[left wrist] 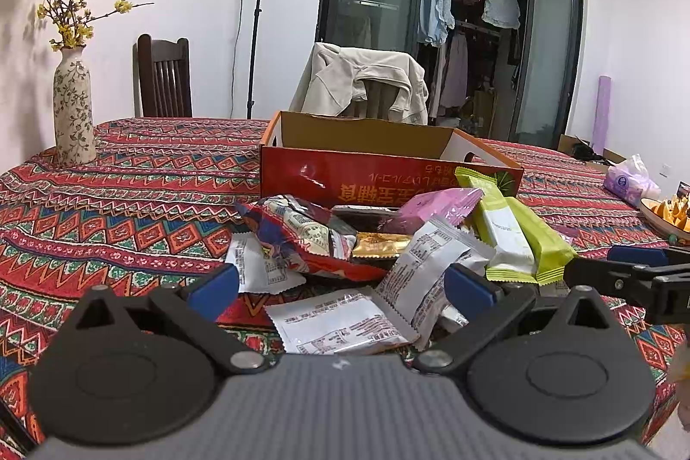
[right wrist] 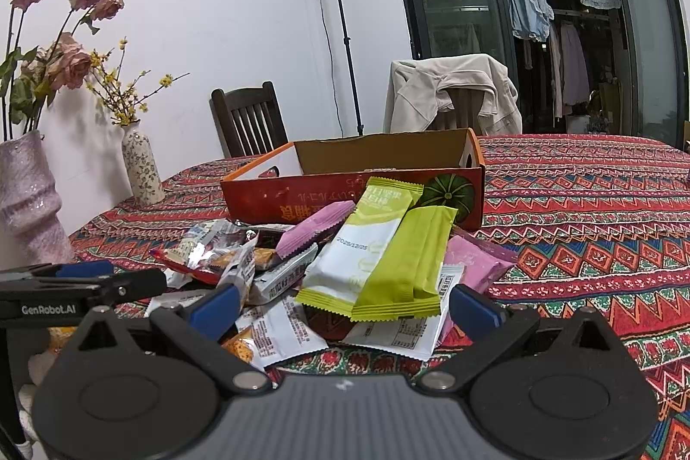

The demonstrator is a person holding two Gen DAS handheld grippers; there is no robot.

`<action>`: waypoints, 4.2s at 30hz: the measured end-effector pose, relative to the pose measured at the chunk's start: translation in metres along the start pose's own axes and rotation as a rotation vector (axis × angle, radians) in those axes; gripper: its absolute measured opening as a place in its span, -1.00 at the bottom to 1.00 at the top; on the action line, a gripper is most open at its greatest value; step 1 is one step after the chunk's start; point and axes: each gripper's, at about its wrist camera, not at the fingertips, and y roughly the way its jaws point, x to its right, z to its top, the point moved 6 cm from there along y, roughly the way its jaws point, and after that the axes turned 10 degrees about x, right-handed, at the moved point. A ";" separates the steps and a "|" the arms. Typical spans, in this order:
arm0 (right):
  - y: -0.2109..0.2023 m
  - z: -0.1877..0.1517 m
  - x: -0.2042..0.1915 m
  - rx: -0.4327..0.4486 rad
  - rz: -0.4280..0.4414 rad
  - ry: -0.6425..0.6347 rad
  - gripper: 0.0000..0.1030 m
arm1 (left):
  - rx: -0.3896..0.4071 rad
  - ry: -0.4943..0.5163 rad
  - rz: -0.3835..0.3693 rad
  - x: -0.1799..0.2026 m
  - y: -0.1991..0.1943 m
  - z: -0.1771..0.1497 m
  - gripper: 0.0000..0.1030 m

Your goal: Organize snacks

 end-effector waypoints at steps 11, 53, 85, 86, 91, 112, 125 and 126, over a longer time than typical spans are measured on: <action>0.012 0.010 0.006 0.004 -0.053 -0.043 1.00 | 0.009 0.003 0.010 -0.003 0.005 0.007 1.00; 0.068 0.012 0.038 -0.107 -0.157 -0.131 -0.33 | -0.057 -0.001 0.086 -0.016 0.023 0.003 1.00; 0.027 0.021 0.047 0.048 -0.137 -0.013 -0.34 | -0.262 0.092 0.050 -0.008 0.052 -0.030 0.39; 0.026 0.021 0.047 0.049 -0.136 -0.013 -0.34 | -0.258 0.088 0.056 -0.009 0.051 -0.029 0.28; 0.022 0.020 0.046 0.054 -0.131 -0.009 -0.34 | -0.234 0.046 0.053 -0.014 0.042 -0.026 -0.28; 0.003 0.028 0.031 0.088 -0.105 -0.011 -0.34 | -0.061 0.007 0.077 -0.030 -0.008 0.001 -0.70; 0.011 0.051 0.020 0.124 -0.090 -0.037 -0.34 | 0.110 0.036 0.047 -0.015 0.003 0.069 -0.70; 0.014 0.055 0.019 0.127 -0.090 -0.041 -0.34 | 0.118 0.039 0.041 -0.011 0.008 0.077 -0.70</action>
